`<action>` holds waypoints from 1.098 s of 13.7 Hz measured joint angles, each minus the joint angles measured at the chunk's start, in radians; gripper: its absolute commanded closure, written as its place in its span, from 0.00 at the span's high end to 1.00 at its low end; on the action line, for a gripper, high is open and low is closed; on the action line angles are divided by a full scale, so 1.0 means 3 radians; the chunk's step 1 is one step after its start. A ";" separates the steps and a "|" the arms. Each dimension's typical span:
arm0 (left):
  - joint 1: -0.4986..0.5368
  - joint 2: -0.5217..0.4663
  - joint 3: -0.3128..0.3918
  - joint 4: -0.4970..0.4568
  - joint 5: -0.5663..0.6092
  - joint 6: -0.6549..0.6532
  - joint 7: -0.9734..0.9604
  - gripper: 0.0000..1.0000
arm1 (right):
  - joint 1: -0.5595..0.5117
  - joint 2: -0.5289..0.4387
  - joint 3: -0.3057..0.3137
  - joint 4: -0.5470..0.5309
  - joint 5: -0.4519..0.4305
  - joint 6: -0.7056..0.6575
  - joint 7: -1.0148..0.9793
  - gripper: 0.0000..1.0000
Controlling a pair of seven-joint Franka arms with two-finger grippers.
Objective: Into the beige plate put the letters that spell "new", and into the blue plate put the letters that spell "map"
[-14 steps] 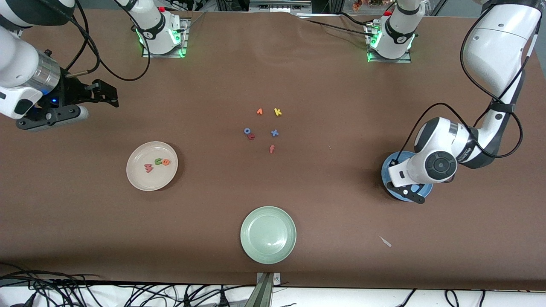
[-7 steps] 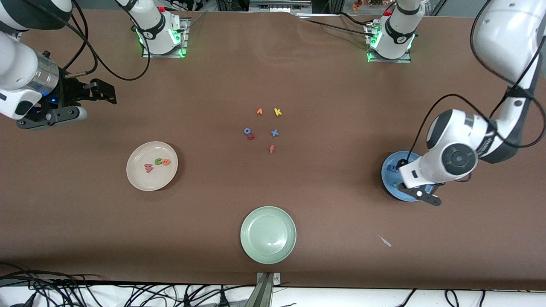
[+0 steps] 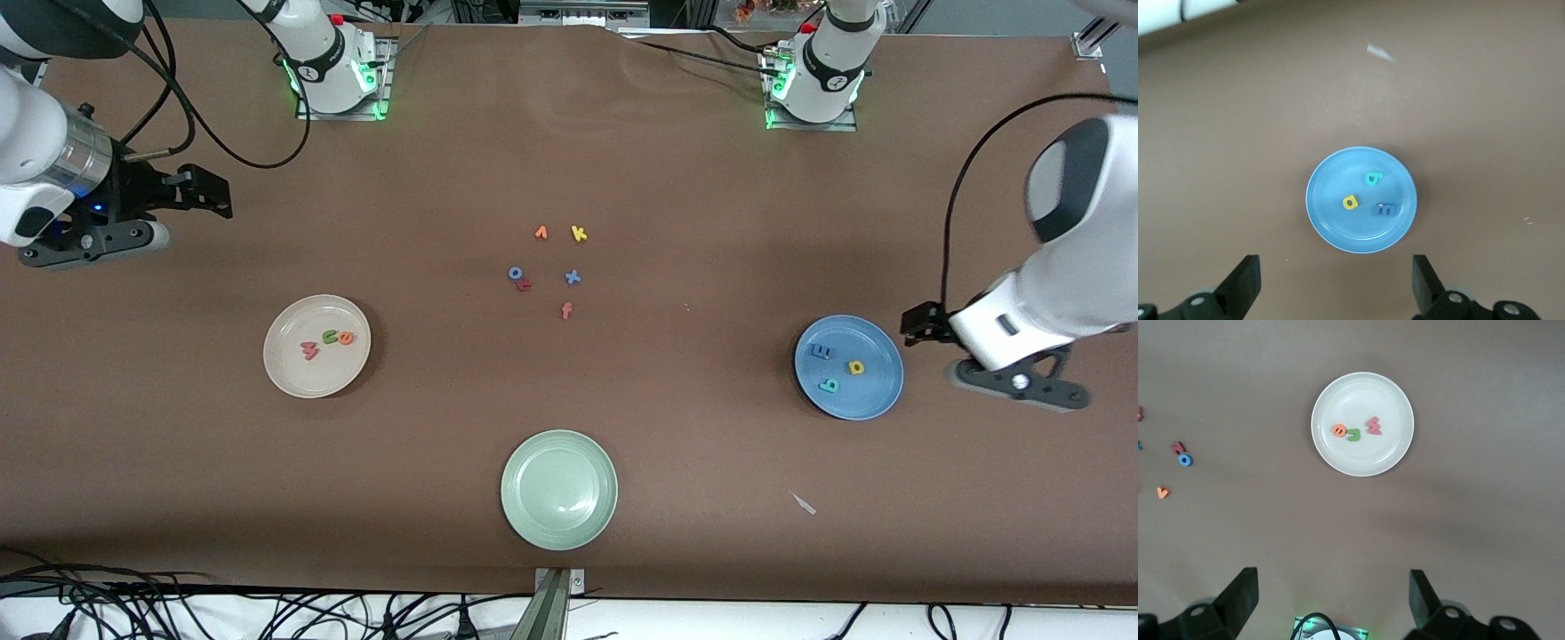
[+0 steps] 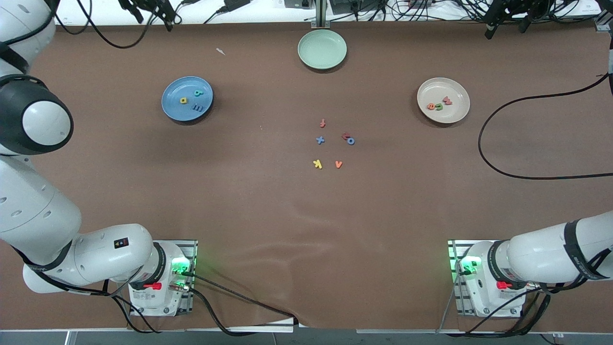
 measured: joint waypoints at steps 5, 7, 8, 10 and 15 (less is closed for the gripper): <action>-0.0756 -0.0663 0.1259 -0.0082 -0.0796 -0.0188 0.0025 1.00 | -0.0008 -0.0007 -0.0001 0.0070 -0.0001 0.0000 0.0002 1.00; -0.1152 -0.0964 0.1654 -0.0444 -0.0808 -0.0053 -0.0003 1.00 | -0.0008 -0.0006 -0.0001 0.0071 -0.0002 0.0002 0.0002 1.00; -0.1213 -0.1109 0.1693 -0.0702 -0.0808 0.0093 -0.0050 1.00 | -0.0008 -0.0005 -0.0001 0.0071 -0.0004 0.0003 0.0002 1.00; -0.1226 -0.1273 0.1654 -0.1068 -0.0794 0.0242 -0.0099 1.00 | -0.0009 -0.0001 -0.0001 0.0071 -0.0034 0.0017 0.0002 1.00; -0.1153 -0.1333 0.1507 -0.1178 -0.0780 0.0229 -0.0163 1.00 | -0.0008 0.0003 -0.0001 0.0071 -0.0053 0.0030 0.0002 1.00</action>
